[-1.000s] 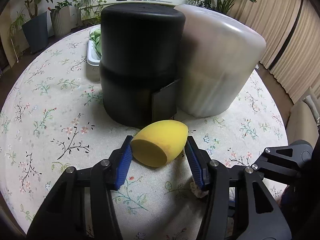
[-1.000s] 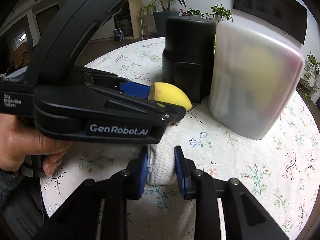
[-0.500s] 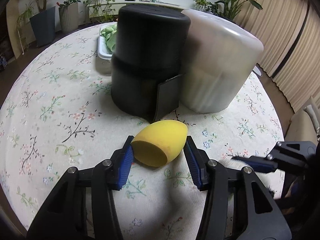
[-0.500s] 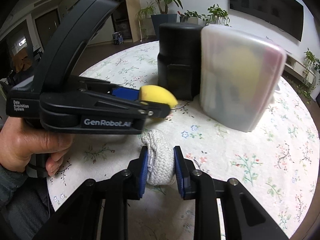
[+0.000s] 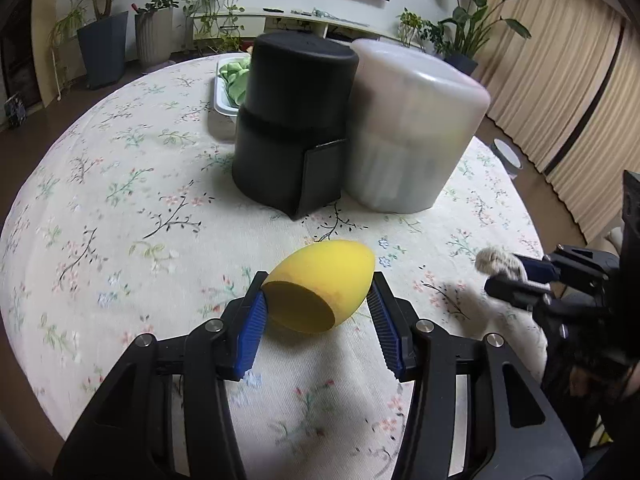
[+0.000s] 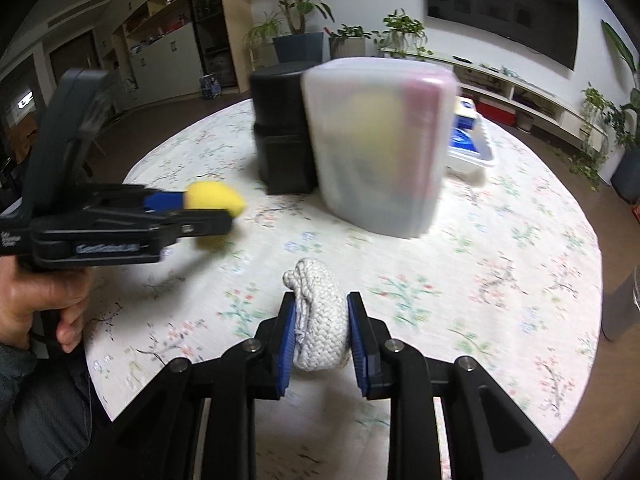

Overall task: Organize soft objects
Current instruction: 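Lift and carry the egg sponge and knit sock over the white tray, then lower both items into the tray and open both tools to release them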

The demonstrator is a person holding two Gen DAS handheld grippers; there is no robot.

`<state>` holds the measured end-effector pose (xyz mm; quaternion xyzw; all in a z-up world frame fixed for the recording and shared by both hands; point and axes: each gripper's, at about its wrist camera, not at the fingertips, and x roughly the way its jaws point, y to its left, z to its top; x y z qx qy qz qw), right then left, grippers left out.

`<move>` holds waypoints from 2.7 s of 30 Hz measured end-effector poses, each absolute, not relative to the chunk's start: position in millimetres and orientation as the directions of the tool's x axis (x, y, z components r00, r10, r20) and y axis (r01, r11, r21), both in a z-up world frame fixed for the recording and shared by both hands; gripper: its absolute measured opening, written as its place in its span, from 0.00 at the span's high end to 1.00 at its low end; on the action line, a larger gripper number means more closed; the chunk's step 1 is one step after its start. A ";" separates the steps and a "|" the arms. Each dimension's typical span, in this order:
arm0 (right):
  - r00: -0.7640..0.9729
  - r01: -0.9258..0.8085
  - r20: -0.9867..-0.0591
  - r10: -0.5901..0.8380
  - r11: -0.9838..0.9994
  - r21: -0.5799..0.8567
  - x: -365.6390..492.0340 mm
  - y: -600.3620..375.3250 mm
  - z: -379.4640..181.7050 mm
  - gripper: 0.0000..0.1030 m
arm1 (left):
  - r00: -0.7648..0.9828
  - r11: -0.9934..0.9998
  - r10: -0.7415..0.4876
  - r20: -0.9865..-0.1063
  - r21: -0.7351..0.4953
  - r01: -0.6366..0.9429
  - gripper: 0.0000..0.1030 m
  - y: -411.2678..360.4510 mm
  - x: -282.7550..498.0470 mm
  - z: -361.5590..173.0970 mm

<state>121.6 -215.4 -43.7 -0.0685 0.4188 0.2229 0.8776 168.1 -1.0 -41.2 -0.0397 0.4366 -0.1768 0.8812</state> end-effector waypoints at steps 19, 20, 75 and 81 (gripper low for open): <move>0.673 -0.269 -0.715 0.187 0.963 -0.002 186.8 -330.1 12.6 0.74 | 0.684 0.958 -0.284 -0.672 -0.183 0.219 0.55 55.5 216.8 49.4; 0.677 -0.264 -0.713 0.182 0.964 -0.004 194.2 -333.9 14.9 0.74 | 0.685 0.960 -0.279 -0.673 -0.173 0.221 0.55 56.8 226.4 54.9; 0.414 -0.671 -0.850 0.325 0.740 -0.044 437.7 -180.5 -12.7 0.73 | 0.377 0.820 -0.334 -0.864 -0.069 0.568 0.51 -59.7 442.6 -4.6; 0.405 -0.674 -0.852 0.333 0.738 -0.032 440.2 -179.8 -13.3 0.68 | 0.374 0.819 -0.333 -0.866 -0.068 0.570 0.50 -58.8 443.4 -6.6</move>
